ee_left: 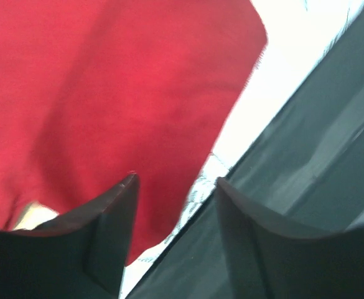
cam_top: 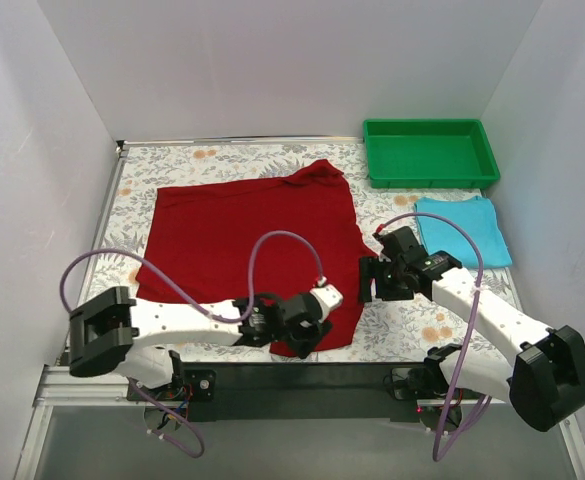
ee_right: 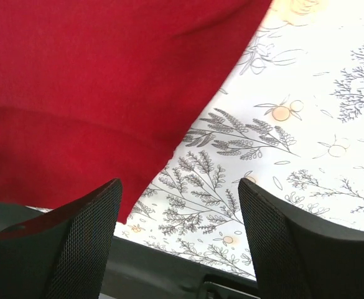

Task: Fold and stack the t-shirts
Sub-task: Flatten the tshirt out

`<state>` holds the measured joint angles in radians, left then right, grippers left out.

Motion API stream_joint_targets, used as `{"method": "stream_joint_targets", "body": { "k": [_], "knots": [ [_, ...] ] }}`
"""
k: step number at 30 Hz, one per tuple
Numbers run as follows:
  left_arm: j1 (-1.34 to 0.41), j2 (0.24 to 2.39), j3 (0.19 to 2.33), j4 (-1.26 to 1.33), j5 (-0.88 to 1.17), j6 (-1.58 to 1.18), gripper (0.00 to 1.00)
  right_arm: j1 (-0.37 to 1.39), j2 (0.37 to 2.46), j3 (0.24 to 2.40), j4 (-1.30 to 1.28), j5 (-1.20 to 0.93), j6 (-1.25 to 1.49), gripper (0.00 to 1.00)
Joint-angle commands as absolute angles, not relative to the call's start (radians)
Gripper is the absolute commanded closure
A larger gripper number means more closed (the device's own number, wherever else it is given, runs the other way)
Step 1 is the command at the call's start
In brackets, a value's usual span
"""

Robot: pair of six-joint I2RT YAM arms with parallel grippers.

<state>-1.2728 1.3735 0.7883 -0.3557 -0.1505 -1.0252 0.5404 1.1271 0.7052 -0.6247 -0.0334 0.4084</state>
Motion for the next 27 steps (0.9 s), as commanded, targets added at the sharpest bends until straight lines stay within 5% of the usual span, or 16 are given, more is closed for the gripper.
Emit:
{"method": "stream_joint_targets", "body": {
  "k": [1, 3, 13, 18, 23, 27],
  "knots": [
    [-1.361, 1.46, 0.865, -0.362, -0.27, -0.948, 0.53, 0.5, 1.085, 0.683, -0.551, -0.071, 0.443, 0.3],
    [-1.396, 1.532, 0.89, -0.364, -0.3, -0.918, 0.64, 0.488, 1.077, 0.667, -0.546, -0.089, 0.442, 0.3],
    [-1.46, 1.672, 0.954, -0.347, -0.339, -0.848, 0.71, 0.477, 1.025, 0.611, -0.518, -0.121, 0.449, 0.3],
    [-1.462, 1.687, 0.957, -0.337, -0.365, -0.828, 1.0, 0.474, 1.019, 0.601, -0.511, -0.14, 0.453, 0.3],
    [-1.43, 1.616, 0.934, -0.315, -0.358, -0.81, 1.0, 0.474, 1.014, 0.601, -0.502, -0.169, 0.425, 0.3],
    [-1.294, 1.523, 0.907, -0.278, -0.099, -0.831, 1.0, 0.474, 1.005, 0.603, -0.488, -0.193, 0.391, 0.32]
  ]
}}
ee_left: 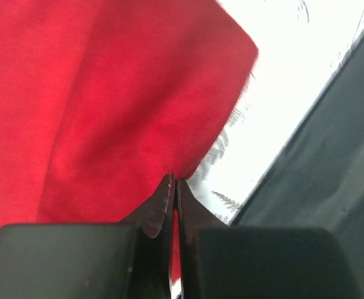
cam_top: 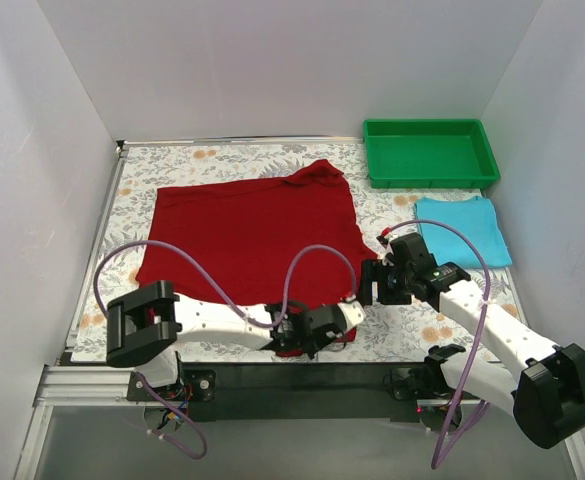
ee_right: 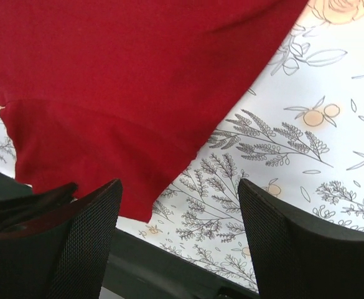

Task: Fold and stack the t-shirts
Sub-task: Flatten the tshirt out

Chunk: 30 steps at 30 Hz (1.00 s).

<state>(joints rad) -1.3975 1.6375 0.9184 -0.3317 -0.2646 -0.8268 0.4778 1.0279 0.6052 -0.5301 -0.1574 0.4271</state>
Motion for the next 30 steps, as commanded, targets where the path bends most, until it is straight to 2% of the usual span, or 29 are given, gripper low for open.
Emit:
{"method": "stream_joint_targets", "body": {
  "k": [1, 5, 12, 20, 30],
  "knots": [
    [-1.255, 1.51, 0.901, -0.269, -0.044, -0.844, 1.0, 0.474, 0.999, 0.603, -0.486, -0.195, 0.384, 0.32],
    [-1.044, 1.493, 0.894, -0.245, 0.204, -0.851, 1.0, 0.474, 0.988, 0.603, -0.476, -0.219, 0.361, 0.33],
    [-0.867, 1.66, 1.001, -0.326, 0.521, -0.827, 1.0, 0.48, 0.974, 0.601, -0.439, -0.291, 0.315, 0.43],
    [-0.802, 1.819, 1.107, -0.4, 0.526, -0.796, 0.96, 0.548, 0.992, 0.603, -0.365, -0.307, 0.308, 0.52],
    [-0.761, 1.844, 1.17, -0.449, 0.477, -0.784, 0.92, 0.676, 1.104, 0.635, -0.276, -0.209, 0.327, 0.53]
  ]
}}
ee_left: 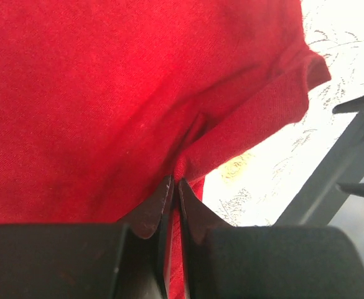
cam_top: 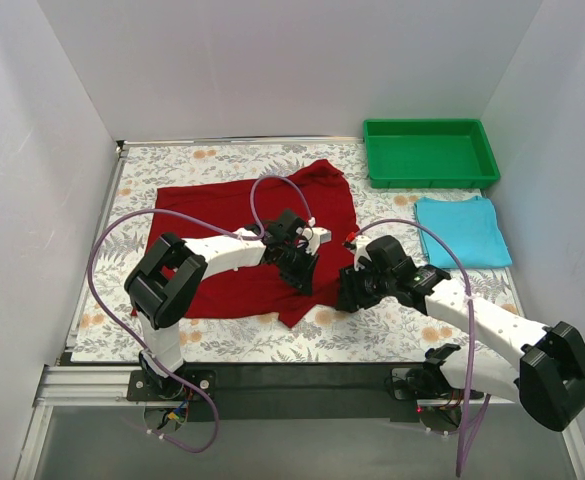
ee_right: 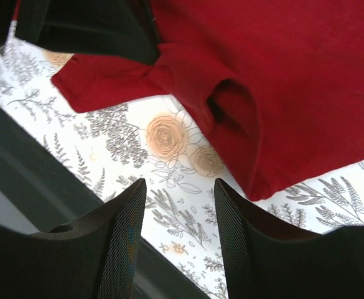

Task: Fold and stack the t-shirts
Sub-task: Flatten the tshirt out

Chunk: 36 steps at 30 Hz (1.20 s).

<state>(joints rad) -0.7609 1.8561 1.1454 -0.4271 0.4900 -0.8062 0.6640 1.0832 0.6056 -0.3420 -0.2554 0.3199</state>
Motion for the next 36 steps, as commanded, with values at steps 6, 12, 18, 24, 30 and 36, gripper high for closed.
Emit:
{"method": "stream_joint_targets", "body": {
  "k": [6, 12, 18, 24, 30, 36],
  "knots": [
    [-0.761, 1.855, 1.167, -0.449, 0.457, -0.784, 0.9, 0.676, 1.158, 0.63, -0.206, -0.152, 0.348, 0.57],
    [-0.761, 1.864, 1.178, -0.448, 0.443, -0.782, 0.88, 0.676, 1.219, 0.632, -0.141, -0.19, 0.357, 0.62],
    [-0.761, 1.861, 1.17, -0.445, 0.44, -0.785, 0.87, 0.676, 1.261, 0.612, -0.086, -0.215, 0.364, 0.63],
    [-0.761, 1.855, 1.166, -0.434, 0.44, -0.793, 0.87, 0.676, 1.302, 0.609, -0.058, -0.232, 0.364, 0.64],
    [-0.761, 1.835, 1.16, -0.425, 0.437, -0.804, 0.85, 0.676, 1.318, 0.604, -0.052, -0.252, 0.361, 0.78],
    [-0.761, 1.795, 1.138, -0.411, 0.419, -0.827, 0.78, 0.676, 1.296, 0.597, -0.071, -0.29, 0.371, 0.99]
  ]
}}
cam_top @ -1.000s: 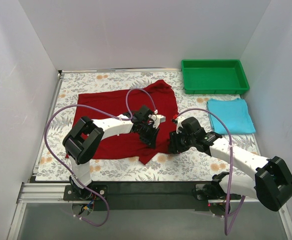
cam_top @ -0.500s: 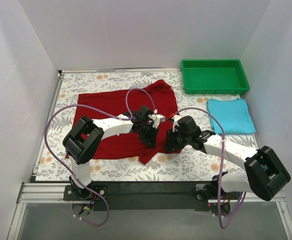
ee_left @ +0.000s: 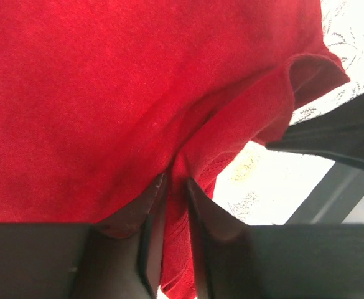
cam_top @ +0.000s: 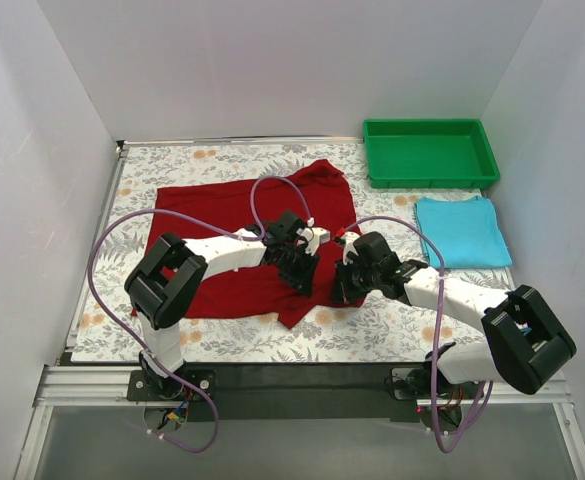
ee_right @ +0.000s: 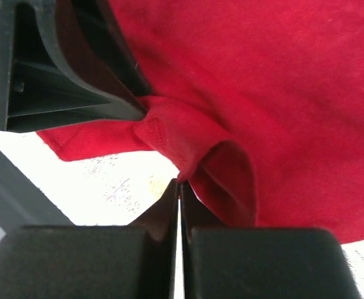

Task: Fold and stack the t-shirts
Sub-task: Flatten the tshirt out

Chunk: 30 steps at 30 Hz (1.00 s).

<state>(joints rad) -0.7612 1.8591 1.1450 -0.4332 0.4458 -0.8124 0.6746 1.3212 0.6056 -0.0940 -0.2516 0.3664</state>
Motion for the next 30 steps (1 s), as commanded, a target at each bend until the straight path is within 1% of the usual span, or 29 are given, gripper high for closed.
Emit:
{"method": "stream_joint_targets", "body": {
  "k": [1, 2, 4, 6, 7, 10, 15, 16, 18, 20, 25, 26, 28, 30],
  "knots": [
    [-0.761, 1.784, 1.128, -0.41, 0.411, -0.831, 0.76, 0.675, 1.29, 0.6, -0.089, -0.307, 0.376, 0.99],
    [-0.761, 1.761, 1.123, -0.41, 0.4, -0.834, 0.75, 0.676, 1.284, 0.603, -0.103, -0.314, 0.38, 0.99],
    [-0.761, 1.729, 1.106, -0.408, 0.355, -0.86, 0.65, 0.676, 1.27, 0.615, -0.147, -0.337, 0.385, 0.99],
    [-0.761, 1.671, 1.088, -0.402, 0.303, -0.89, 0.53, 0.676, 1.264, 0.638, -0.234, -0.386, 0.387, 0.99],
    [-0.761, 1.649, 1.072, -0.402, 0.285, -0.899, 0.45, 0.678, 1.261, 0.644, -0.264, -0.397, 0.388, 0.99],
    [-0.759, 1.55, 1.043, -0.405, 0.197, -0.934, 0.35, 0.677, 1.226, 0.655, -0.374, -0.437, 0.387, 0.99],
    [-0.75, 1.395, 0.973, -0.408, 0.051, -0.959, 0.34, 0.692, 1.166, 0.66, -0.524, -0.495, 0.38, 0.99],
    [-0.744, 1.353, 0.963, -0.408, -0.025, -0.962, 0.34, 0.698, 1.163, 0.66, -0.543, -0.506, 0.379, 0.99],
    [-0.736, 1.294, 0.928, -0.405, -0.095, -0.966, 0.34, 0.718, 1.146, 0.655, -0.593, -0.509, 0.376, 0.99],
    [-0.727, 1.255, 0.904, -0.4, -0.19, -0.974, 0.34, 0.738, 1.128, 0.644, -0.618, -0.521, 0.371, 0.99],
    [-0.704, 1.149, 0.809, -0.365, -0.331, -0.989, 0.34, 0.785, 1.114, 0.604, -0.669, -0.534, 0.379, 0.98],
    [-0.701, 1.119, 0.796, -0.359, -0.36, -0.989, 0.34, 0.802, 1.114, 0.597, -0.692, -0.534, 0.38, 0.95],
    [-0.698, 1.091, 0.756, -0.344, -0.388, -0.989, 0.34, 0.822, 1.111, 0.597, -0.715, -0.517, 0.377, 0.93],
    [-0.695, 1.055, 0.732, -0.336, -0.437, -0.991, 0.34, 0.833, 1.108, 0.626, -0.767, -0.486, 0.376, 0.83]
  ]
}}
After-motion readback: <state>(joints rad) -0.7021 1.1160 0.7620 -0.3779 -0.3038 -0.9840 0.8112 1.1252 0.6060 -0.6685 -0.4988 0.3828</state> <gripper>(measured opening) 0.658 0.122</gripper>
